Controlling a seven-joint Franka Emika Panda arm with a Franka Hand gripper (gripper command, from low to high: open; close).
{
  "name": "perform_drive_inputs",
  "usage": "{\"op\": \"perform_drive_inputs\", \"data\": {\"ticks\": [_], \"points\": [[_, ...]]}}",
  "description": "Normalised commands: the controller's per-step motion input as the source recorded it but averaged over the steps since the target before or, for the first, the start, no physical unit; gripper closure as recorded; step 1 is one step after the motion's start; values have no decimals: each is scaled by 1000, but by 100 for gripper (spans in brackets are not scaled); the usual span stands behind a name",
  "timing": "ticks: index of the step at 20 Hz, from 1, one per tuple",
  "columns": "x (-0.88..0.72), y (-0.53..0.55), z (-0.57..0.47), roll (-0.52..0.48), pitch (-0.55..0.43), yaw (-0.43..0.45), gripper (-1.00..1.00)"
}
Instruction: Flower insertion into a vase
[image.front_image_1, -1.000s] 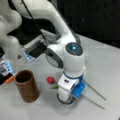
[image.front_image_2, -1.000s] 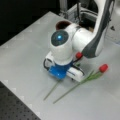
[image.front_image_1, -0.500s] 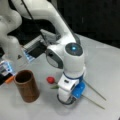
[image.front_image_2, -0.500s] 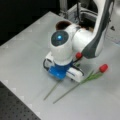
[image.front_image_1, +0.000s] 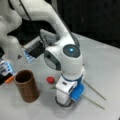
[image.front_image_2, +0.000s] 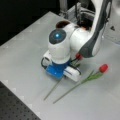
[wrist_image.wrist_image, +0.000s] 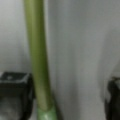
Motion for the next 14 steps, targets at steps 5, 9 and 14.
{"op": "perform_drive_inputs", "data": {"ticks": [5,9,14], "points": [[-76,141,-191,89,-63,-2,100],[-112,158,-157,124,-62,-33,100],[-212,164,57,131,-25,-76,100]]}}
